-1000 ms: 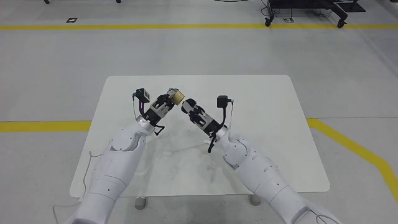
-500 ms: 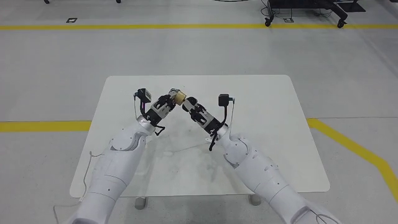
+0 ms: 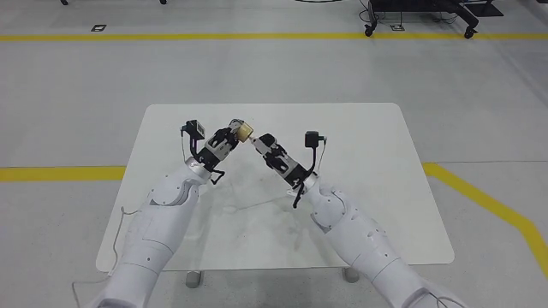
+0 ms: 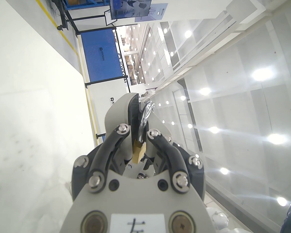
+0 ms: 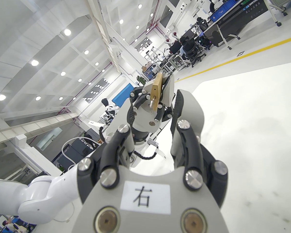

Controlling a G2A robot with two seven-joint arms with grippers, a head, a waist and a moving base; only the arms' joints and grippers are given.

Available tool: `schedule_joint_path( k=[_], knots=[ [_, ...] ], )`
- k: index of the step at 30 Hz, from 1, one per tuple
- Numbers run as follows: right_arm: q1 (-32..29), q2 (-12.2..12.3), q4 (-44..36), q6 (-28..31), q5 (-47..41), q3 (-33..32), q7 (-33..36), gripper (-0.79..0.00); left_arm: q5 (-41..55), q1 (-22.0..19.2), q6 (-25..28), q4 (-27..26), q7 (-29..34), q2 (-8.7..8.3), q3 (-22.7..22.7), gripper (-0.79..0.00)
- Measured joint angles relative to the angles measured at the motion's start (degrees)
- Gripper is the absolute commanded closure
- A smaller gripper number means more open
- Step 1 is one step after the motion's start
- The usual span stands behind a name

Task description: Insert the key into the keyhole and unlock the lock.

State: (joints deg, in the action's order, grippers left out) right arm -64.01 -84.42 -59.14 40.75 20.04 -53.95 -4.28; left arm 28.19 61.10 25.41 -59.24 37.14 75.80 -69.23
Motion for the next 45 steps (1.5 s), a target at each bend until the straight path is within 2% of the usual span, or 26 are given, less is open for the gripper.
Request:
schedule_joint_path(
  k=[1, 17, 18, 19, 20, 21, 25, 36, 37, 39, 40, 43, 45],
  knots=[
    [-0.1, 0.0, 0.2, 0.3, -0.8, 0.0, 0.6, 0.0, -0.2, 0.0, 0.1, -0.1, -0.1, 0.0, 0.0, 0.0],
    [0.8, -0.6, 1.4, 0.8, -2.2, -0.1, 2.6, 0.0, -3.0, 0.6, 0.8, -1.2, -0.7, -0.03, 0.1, 0.0],
    [0.8, -0.7, 1.5, 0.8, -2.3, -0.2, 2.6, -0.154, -3.0, 0.6, 0.9, -1.2, -0.7, -0.03, 0.1, 0.0],
    [0.9, -0.7, 1.5, 1.0, -2.4, -0.2, 2.6, -0.366, -3.1, 0.7, 0.9, -1.3, -0.7, -0.03, 0.1, 0.0],
    [0.9, -0.7, 1.5, 1.2, -2.4, -0.3, 2.6, -0.696, -3.1, 0.7, 0.8, -1.3, -0.7, -0.03, 0.1, 0.0],
    [0.9, -0.7, 1.6, 1.3, -2.1, -0.5, 2.5, -0.785, -3.1, 0.7, 0.8, -1.3, -0.7, -0.03, 0.0, 0.0],
    [0.7, -0.2, 1.1, 1.9, 2.0, -2.1, 0.6, -0.785, -2.9, 0.5, 0.7, -1.1, -0.7, -0.1, -0.5, 0.0],
    [0.7, -0.1, 1.1, 1.9, 1.9, -2.2, 0.6, -0.785, -3.1, 0.4, -0.7, -1.1, 0.9, -0.16, -0.3, 0.0],
    [0.6, -0.1, 1.0, 1.8, 1.8, -2.2, 0.6, -0.767, -1.7, 0.8, -2.1, -1.5, 0.6, -0.09, -0.4, 0.0],
    [-0.7, -0.2, 0.0, 1.0, -0.4, -2.2, 1.5, -0.357, 0.2, 1.1, -4.2, -2.0, 0.6, -0.05, -0.6, 0.0],
    [-1.5, -0.2, -1.1, 0.6, -3.5, -2.4, 3.2, -0.28, 1.3, 1.3, -5.0, -2.3, 1.0, -0.03, -0.7, 0.0],
    [-2.6, 0.1, -3.0, -1.4, -9.7, -3.5, 7.7, -0.135, 2.3, 1.4, -6.0, -2.5, 1.5, -0.07, -1.1, 0.0],
    [-3.2, 0.3, -4.0, -2.4, -12.3, -4.0, 10.1, -0.123, 2.5, 1.4, -6.2, -2.6, 1.7, -0.12, -1.3, 0.0]
  ],
)
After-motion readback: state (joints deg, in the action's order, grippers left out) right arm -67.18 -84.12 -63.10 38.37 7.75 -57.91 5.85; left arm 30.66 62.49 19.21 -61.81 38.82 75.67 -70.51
